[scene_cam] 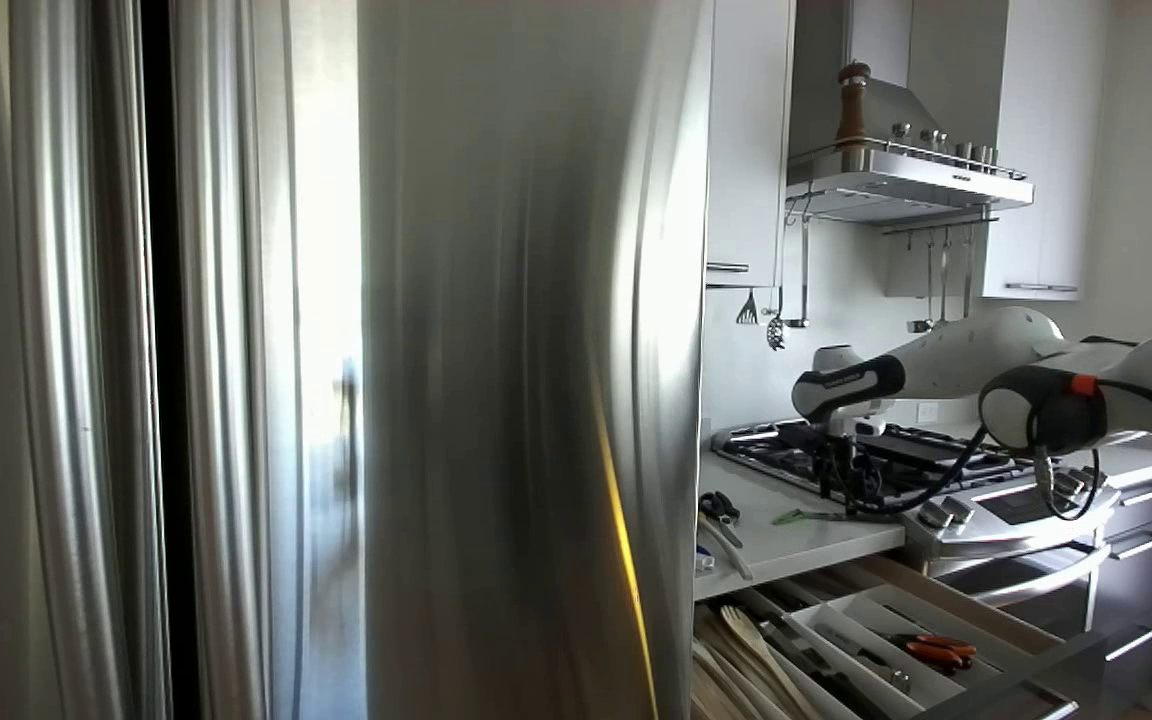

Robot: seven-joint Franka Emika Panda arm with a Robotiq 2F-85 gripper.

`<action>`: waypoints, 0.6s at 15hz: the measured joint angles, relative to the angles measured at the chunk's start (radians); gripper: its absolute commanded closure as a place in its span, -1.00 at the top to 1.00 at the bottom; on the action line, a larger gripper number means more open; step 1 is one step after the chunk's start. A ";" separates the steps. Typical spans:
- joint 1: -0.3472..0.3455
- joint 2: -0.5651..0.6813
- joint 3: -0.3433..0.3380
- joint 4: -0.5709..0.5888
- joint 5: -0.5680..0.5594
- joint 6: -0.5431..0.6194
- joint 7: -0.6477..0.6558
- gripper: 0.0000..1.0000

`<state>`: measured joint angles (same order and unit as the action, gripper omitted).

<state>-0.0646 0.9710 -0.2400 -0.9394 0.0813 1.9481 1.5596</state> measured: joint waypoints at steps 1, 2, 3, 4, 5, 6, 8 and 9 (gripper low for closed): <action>0.000 -0.014 -0.001 -0.027 0.000 0.021 0.000 1.00; 0.000 -0.029 -0.002 -0.058 0.001 0.045 0.000 1.00; -0.001 -0.046 -0.003 -0.094 0.002 0.070 0.000 1.00; -0.002 -0.064 -0.003 -0.132 0.007 0.097 0.000 1.00; -0.003 -0.081 -0.002 -0.173 0.014 0.124 -0.001 1.00; -0.006 -0.099 0.002 -0.213 0.015 0.151 -0.001 1.00; -0.013 -0.131 0.010 -0.289 0.020 0.203 -0.001 1.00; -0.015 -0.145 0.013 -0.324 0.024 0.231 -0.001 1.00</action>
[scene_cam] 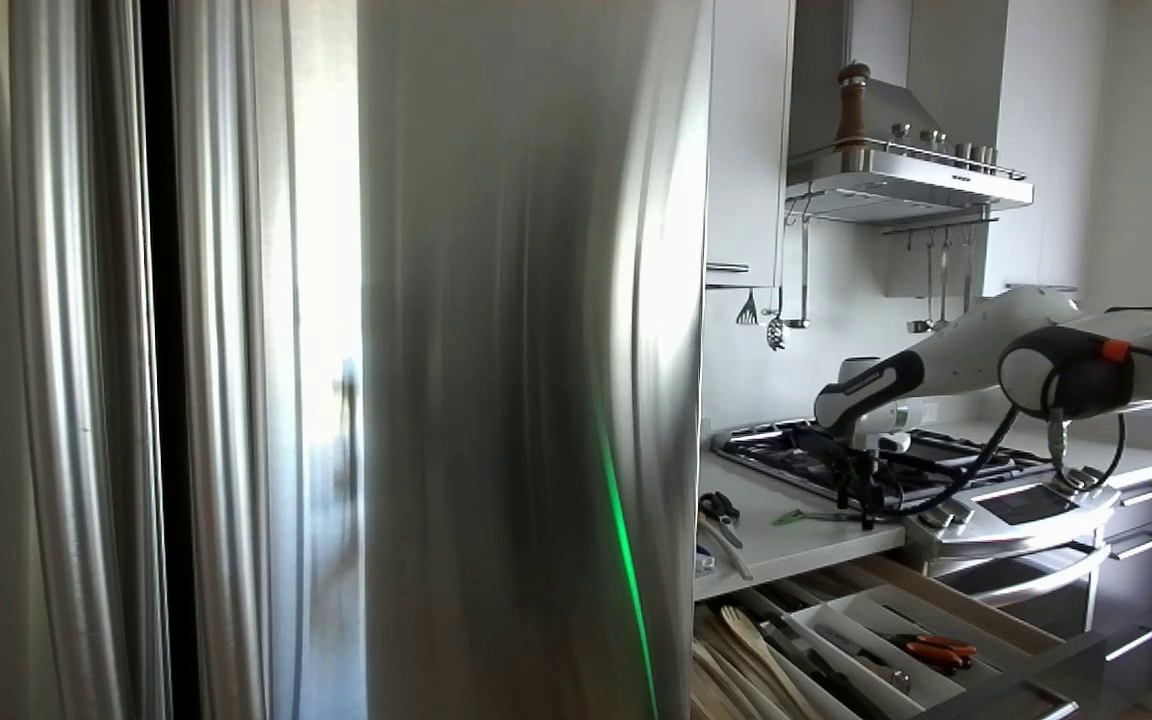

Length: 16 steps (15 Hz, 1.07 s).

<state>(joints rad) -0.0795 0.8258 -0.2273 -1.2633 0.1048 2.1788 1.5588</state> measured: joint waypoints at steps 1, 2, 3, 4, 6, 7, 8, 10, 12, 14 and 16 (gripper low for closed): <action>-0.002 -0.014 0.002 -0.032 0.004 0.028 0.000 1.00; -0.004 -0.030 0.004 -0.061 0.008 0.052 0.000 1.00; -0.005 -0.044 0.004 -0.086 0.011 0.070 0.000 1.00; -0.007 -0.058 0.005 -0.108 0.012 0.081 0.000 1.00; -0.013 -0.078 0.006 -0.141 0.014 0.087 -0.002 0.97; -0.016 -0.086 0.009 -0.151 0.018 0.087 -0.005 0.95; -0.021 -0.091 0.013 -0.158 0.024 0.087 -0.010 0.90; -0.029 -0.093 0.019 -0.159 0.034 0.086 -0.013 0.91; -0.032 -0.093 0.023 -0.157 0.036 0.086 -0.014 0.95; -0.034 -0.093 0.026 -0.154 0.036 0.086 -0.015 0.86; -0.035 -0.092 0.030 -0.148 0.036 0.081 -0.015 0.51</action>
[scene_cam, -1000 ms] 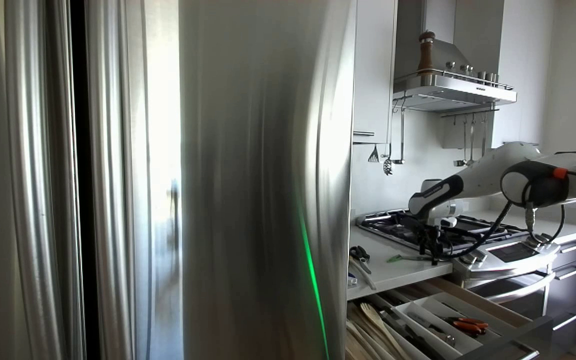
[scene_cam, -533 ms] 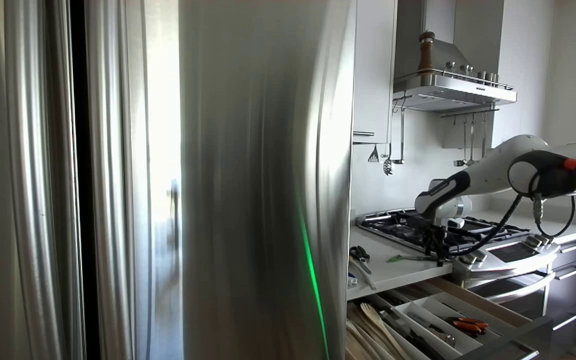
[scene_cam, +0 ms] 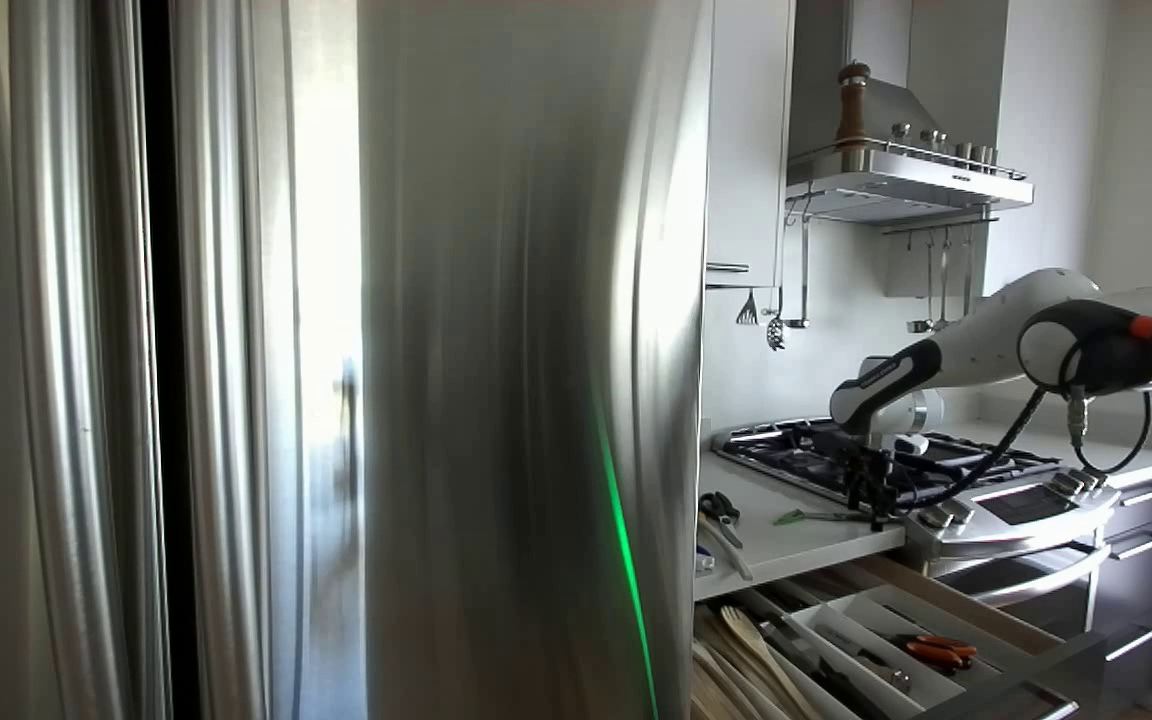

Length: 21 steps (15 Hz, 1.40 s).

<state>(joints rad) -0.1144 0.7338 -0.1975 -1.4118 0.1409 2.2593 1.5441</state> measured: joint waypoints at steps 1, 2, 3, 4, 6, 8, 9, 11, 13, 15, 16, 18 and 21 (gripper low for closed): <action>-0.002 0.000 0.003 0.003 0.001 -0.006 0.000 0.48; -0.004 0.002 0.005 0.007 0.001 -0.012 0.000 0.27; -0.006 0.004 0.007 0.014 0.002 -0.023 0.000 0.10; -0.008 0.006 0.008 0.021 0.002 -0.034 0.000 0.02; -0.012 0.010 0.009 0.034 0.002 -0.053 0.000 -0.13; -0.017 0.014 0.009 0.048 0.002 -0.068 0.000 -0.08; -0.019 0.017 0.009 0.054 0.002 -0.071 0.000 -0.10; -0.023 0.023 0.009 0.065 0.002 -0.078 0.000 -0.16; -0.025 0.031 0.010 0.079 0.002 -0.086 -0.002 -0.31; -0.025 0.039 0.011 0.093 0.002 -0.094 -0.005 -0.75; -0.025 0.042 0.013 0.101 0.002 -0.099 -0.007 -0.99; -0.025 0.048 0.018 0.112 0.002 -0.103 -0.011 -0.89; -0.024 0.054 0.029 0.124 0.002 -0.106 -0.014 -0.89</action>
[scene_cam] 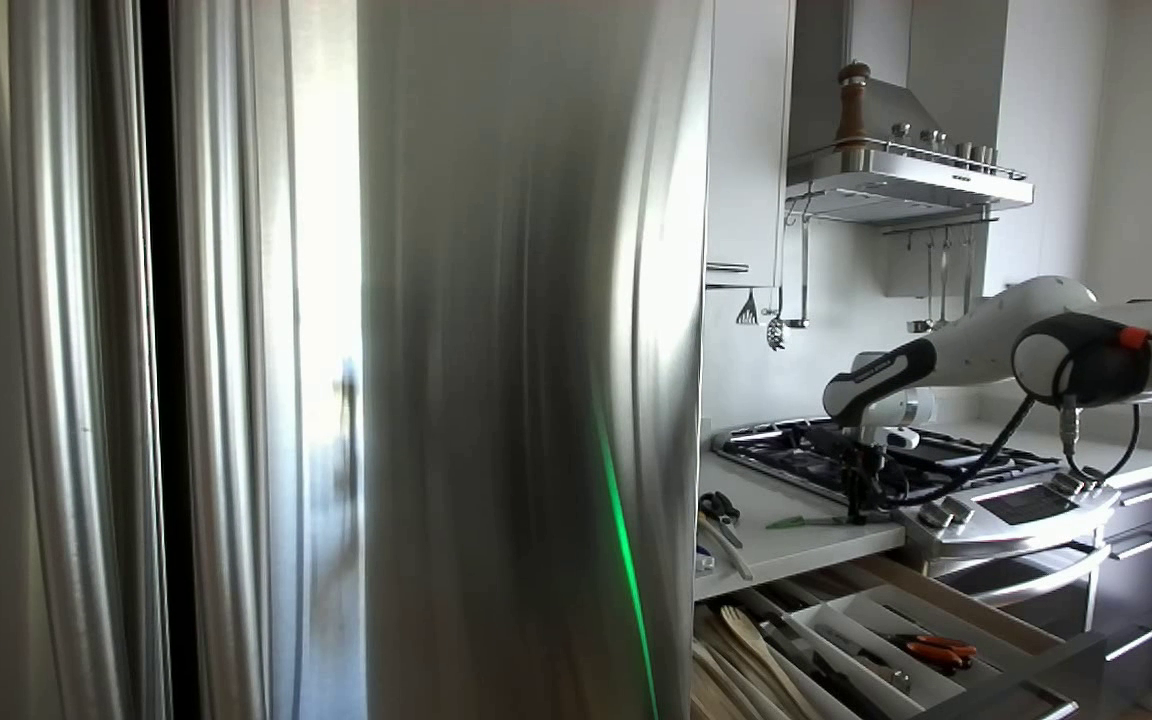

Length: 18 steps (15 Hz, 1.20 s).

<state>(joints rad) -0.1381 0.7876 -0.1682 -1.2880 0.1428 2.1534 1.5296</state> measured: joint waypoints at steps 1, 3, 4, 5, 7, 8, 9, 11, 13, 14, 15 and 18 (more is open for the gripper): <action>0.000 0.002 0.003 0.004 0.000 -0.001 -0.001 -0.89; 0.000 0.006 0.008 0.011 0.000 -0.001 -0.005 -0.89; 0.000 0.009 0.011 0.015 0.000 -0.001 -0.010 -0.89; 0.001 0.011 0.014 0.020 0.000 -0.001 -0.017 -0.89; 0.003 0.018 0.019 0.033 0.000 -0.001 -0.036 -0.89; 0.005 0.021 0.020 0.037 0.000 -0.001 -0.045 -0.89; 0.007 0.024 0.021 0.042 0.000 -0.001 -0.055 -0.89; 0.009 0.032 0.023 0.055 -0.001 -0.001 -0.078 -0.89; 0.009 0.040 0.023 0.067 -0.001 -0.001 -0.100 -0.89; 0.009 0.044 0.023 0.074 -0.001 -0.001 -0.112 -0.89; 0.009 0.048 0.023 0.082 -0.001 -0.001 -0.122 -0.89; 0.009 0.062 0.023 0.104 -0.001 -0.001 -0.149 -0.89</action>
<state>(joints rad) -0.1294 0.8496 -0.1451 -1.1836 0.1417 2.1528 1.3804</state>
